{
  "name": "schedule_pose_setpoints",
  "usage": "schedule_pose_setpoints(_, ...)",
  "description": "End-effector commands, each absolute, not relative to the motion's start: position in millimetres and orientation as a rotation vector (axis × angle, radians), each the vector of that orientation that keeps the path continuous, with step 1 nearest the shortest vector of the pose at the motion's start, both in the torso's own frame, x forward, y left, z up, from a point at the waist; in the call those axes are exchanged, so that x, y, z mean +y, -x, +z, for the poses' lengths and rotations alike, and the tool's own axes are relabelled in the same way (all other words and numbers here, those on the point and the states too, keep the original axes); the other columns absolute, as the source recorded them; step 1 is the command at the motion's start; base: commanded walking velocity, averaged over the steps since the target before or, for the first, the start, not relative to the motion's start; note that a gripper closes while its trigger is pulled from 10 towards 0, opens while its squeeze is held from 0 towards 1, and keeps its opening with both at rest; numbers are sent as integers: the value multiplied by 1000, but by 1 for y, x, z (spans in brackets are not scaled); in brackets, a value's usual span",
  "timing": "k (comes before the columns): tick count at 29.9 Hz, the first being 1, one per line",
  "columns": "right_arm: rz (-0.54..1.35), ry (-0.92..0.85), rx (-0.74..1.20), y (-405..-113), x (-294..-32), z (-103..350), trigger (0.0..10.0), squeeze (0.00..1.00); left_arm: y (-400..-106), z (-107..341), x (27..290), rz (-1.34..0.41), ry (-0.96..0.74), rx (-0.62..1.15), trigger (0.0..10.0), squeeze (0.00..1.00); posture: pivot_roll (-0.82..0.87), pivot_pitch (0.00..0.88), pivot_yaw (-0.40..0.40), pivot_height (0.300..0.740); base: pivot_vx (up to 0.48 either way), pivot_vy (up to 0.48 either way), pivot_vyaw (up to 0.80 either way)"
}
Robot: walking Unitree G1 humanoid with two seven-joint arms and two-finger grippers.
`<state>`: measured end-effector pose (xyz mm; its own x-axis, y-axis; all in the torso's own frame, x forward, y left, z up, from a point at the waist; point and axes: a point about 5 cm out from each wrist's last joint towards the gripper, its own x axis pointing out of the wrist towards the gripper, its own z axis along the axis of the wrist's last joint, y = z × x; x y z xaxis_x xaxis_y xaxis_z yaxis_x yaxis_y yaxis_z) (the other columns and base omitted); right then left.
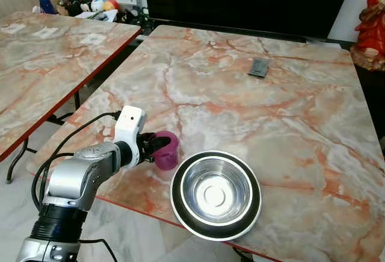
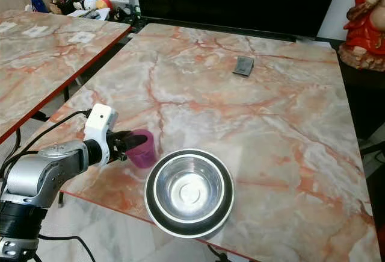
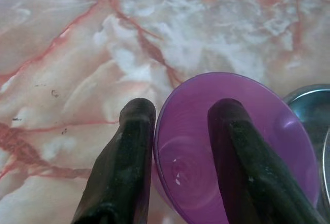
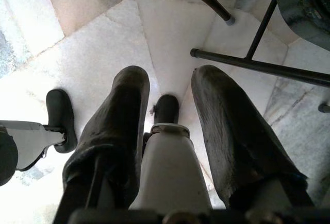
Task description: Setting the table
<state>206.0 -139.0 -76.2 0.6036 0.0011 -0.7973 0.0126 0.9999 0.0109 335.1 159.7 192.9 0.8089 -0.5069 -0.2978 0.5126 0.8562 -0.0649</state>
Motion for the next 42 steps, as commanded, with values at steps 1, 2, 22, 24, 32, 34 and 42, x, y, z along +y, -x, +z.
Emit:
schedule_pose_setpoints(1, -10, -27, 947, -199, -138, -80, 10000, 0, -335, 204, 159, -554, -17, 258, 10000, 0, 59, 151, 30, 740, 0, 0, 0)
schedule_pose_setpoints(2, -11, -27, 947, -199, -138, -80, 10000, 0, -335, 206, 159, -557, -12, 248, 10000, 0, 57, 152, 30, 740, 0, 0, 0)
schedule_pose_setpoints(22, -6, -16, 950, -199, -140, -80, 10000, 0, -320, 254, 200, -281, -22, -130, 10000, 0, 70, 156, 16, 740, 0, 0, 0)
schedule_pose_setpoints(24, -5, -16, 950, -199, -140, -80, 10000, 0, -317, 253, 204, -238, -58, -151, 10000, 0, 70, 156, 16, 740, 0, 0, 0)
schedule_pose_setpoints(32, 2, -11, 950, -199, -141, -80, 10000, 0, -287, 214, 240, 135, -187, -200, 10000, 0, 80, 161, 13, 740, 0, 0, 0)
schedule_pose_setpoints(34, 3, -11, 950, -199, -141, -80, 10000, 0, -280, 204, 245, 184, -199, -216, 10000, 0, 79, 162, 12, 740, 0, 0, 0)
schedule_pose_setpoints(42, 1, -12, 950, -199, -141, -80, 10000, 0, -255, 161, 237, 221, -233, -188, 10000, 0, 79, 155, 12, 740, 0, 0, 0)
